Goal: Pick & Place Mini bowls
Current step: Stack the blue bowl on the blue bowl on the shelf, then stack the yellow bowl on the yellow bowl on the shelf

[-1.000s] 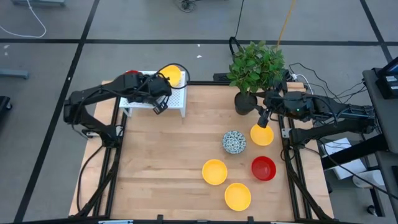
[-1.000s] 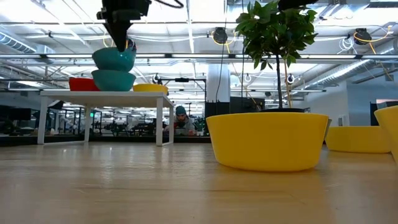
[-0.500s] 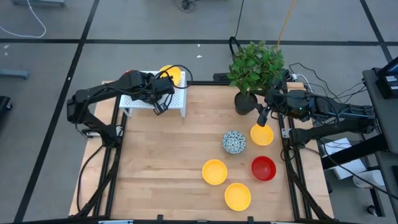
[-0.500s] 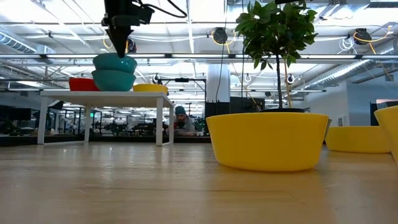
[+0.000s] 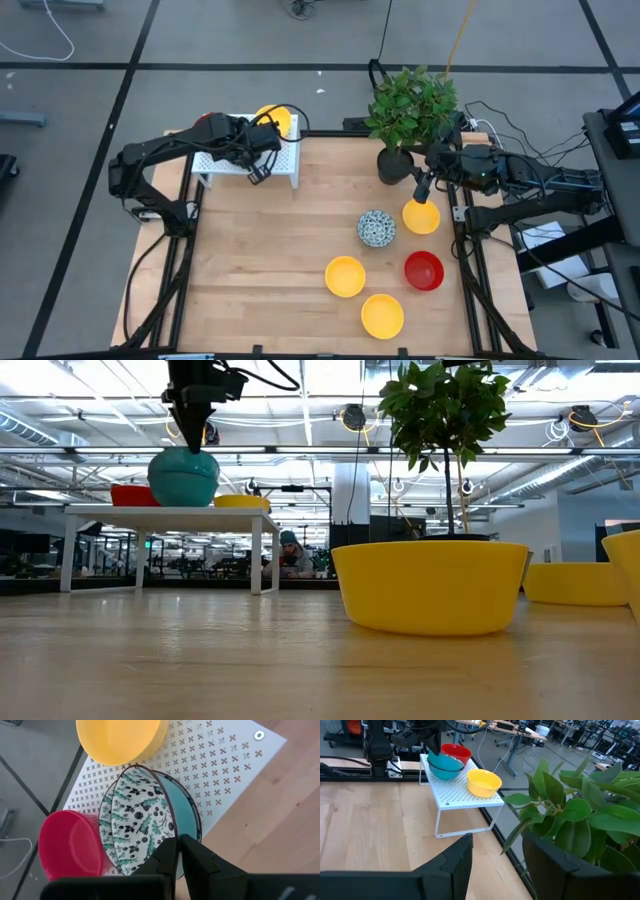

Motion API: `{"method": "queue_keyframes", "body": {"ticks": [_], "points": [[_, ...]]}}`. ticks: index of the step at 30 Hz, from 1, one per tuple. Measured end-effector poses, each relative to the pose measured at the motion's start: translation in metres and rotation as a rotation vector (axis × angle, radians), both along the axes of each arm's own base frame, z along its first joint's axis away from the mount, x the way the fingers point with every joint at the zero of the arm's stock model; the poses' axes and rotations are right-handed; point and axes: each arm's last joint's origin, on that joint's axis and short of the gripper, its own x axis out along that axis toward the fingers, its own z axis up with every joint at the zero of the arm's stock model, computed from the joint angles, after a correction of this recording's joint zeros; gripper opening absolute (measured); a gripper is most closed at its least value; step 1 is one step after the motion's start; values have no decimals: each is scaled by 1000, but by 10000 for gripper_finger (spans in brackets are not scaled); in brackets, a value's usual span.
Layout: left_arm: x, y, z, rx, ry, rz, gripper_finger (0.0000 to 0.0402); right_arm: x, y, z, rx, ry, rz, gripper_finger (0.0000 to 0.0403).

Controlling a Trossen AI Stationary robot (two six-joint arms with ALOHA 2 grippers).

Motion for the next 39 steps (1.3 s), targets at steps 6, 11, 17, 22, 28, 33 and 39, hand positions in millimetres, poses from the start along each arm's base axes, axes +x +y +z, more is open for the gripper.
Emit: {"method": "queue_keyframes", "body": {"ticks": [6, 11, 17, 22, 28, 33, 39], "points": [[0, 0, 0, 7, -31, 64, 31, 0, 0, 0, -1, 4, 0, 160], [-1, 0, 1, -7, -58, 99, 80, 0, 0, 0, -1, 4, 0, 160], [-1, -1, 1, -13, -63, 101, 164, 0, 0, 0, -2, 5, 1, 160], [0, -2, 5, -14, -124, 107, 204, 0, 0, 0, -3, 4, 1, 160], [19, -1, 10, -39, -339, 102, 211, 4, 0, 2, -35, -7, 16, 160], [41, -1, 22, -27, -613, 89, 212, 9, 0, 5, -111, -5, 39, 160], [60, -14, 35, -182, -842, -65, 212, 9, 0, 1, -109, 37, 41, 160]]}}
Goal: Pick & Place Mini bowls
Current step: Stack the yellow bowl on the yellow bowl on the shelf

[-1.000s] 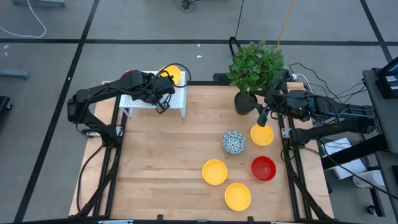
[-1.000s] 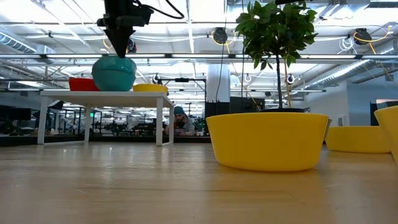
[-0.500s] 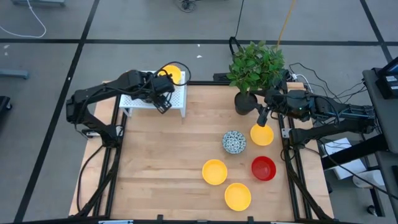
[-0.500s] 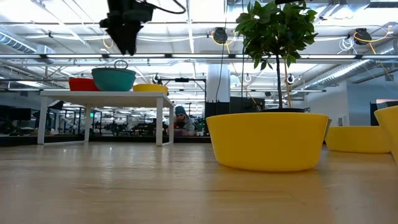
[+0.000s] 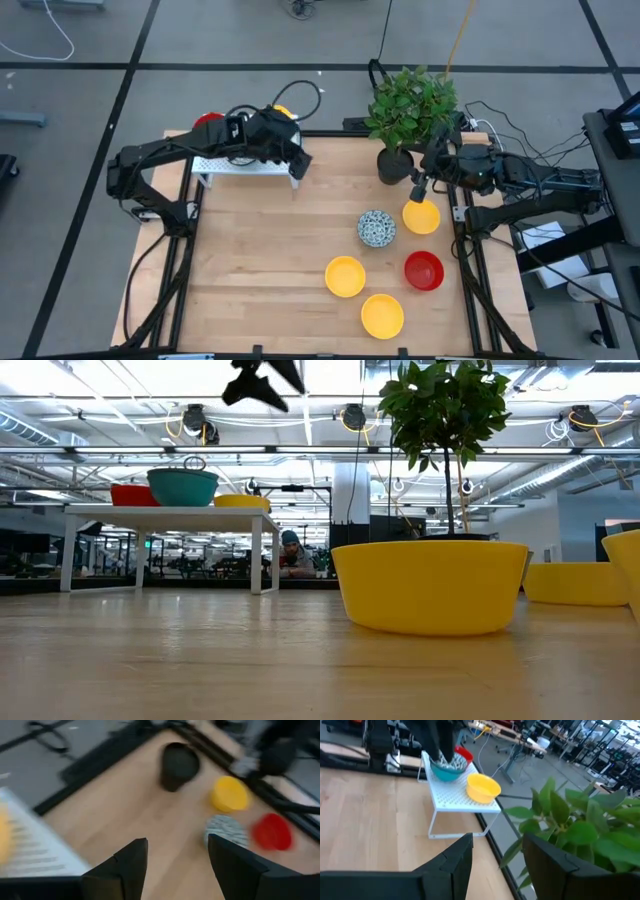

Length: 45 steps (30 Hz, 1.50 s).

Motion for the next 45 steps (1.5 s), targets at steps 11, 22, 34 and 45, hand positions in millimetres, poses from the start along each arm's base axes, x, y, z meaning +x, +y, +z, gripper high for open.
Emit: {"method": "queue_keyframes", "body": {"ticks": [11, 22, 34, 45], "points": [[22, -46, -12, -18, 23, -170, 212, -4, 0, -11, 54, 94, -20, 160], [62, -82, -66, -21, 209, -338, 212, -7, 6, -27, 427, 142, 14, 160], [34, -125, -73, -182, 429, -356, 212, 46, 40, -59, 496, 317, 112, 160], [26, -197, -76, 79, 408, -638, 212, 64, 93, -74, 595, 332, 221, 160]]}}
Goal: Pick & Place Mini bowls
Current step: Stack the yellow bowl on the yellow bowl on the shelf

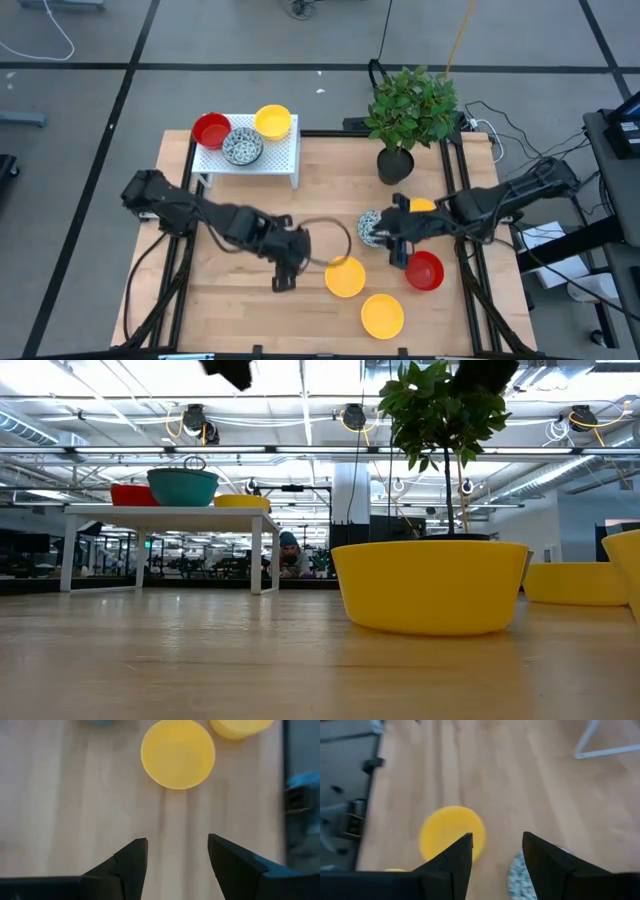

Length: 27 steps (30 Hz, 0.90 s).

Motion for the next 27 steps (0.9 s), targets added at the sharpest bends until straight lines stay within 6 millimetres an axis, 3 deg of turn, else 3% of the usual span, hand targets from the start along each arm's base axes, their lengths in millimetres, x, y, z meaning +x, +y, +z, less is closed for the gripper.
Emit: {"method": "queue_keyframes", "body": {"ticks": [5, 10, 17, 27], "points": [[21, -19, -23, 251, -78, -231, 212, -4, 18, 7, 80, -74, 8, 160], [50, -31, -62, 297, -84, -383, 211, -9, 29, 9, 81, -112, -19, 160], [68, -37, -114, 331, 13, -526, 211, -12, 33, 9, 58, -124, -28, 160], [81, -49, -142, 428, -24, -721, 211, -11, 32, 10, 31, -147, -66, 160]]}}
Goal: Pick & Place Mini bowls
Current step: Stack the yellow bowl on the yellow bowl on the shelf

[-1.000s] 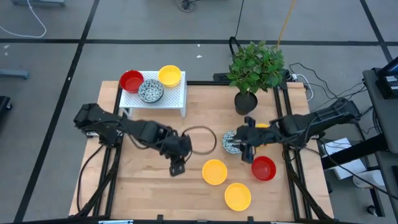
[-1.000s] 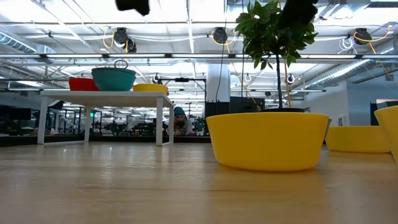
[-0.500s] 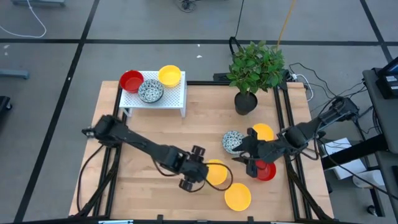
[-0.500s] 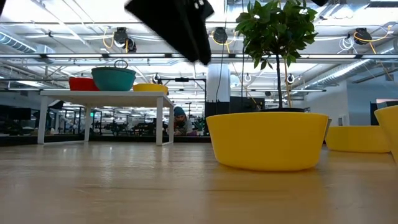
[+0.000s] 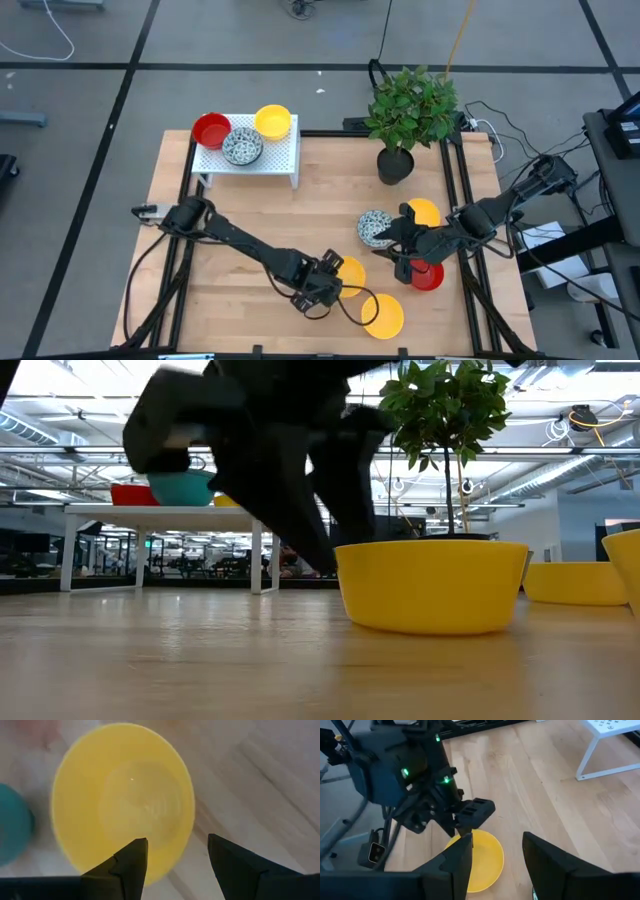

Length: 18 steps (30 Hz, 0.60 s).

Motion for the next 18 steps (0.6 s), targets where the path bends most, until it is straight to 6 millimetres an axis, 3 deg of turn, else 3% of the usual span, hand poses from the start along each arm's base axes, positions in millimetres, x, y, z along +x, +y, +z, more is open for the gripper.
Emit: {"method": "queue_keyframes", "body": {"ticks": [5, 10, 14, 18], "points": [[-2, 4, -18, 4, 91, 91, 192, 0, 0, 0, 3, 0, -3, 160], [-9, 13, -20, 4, 181, 220, 97, 0, 0, 0, 3, 3, -4, 160], [-13, 21, -9, -6, 194, 291, 13, 0, 0, 0, -17, 6, 9, 160], [-15, 32, 13, -62, 164, 365, 16, 0, 0, 0, -31, 7, 19, 160]]}}
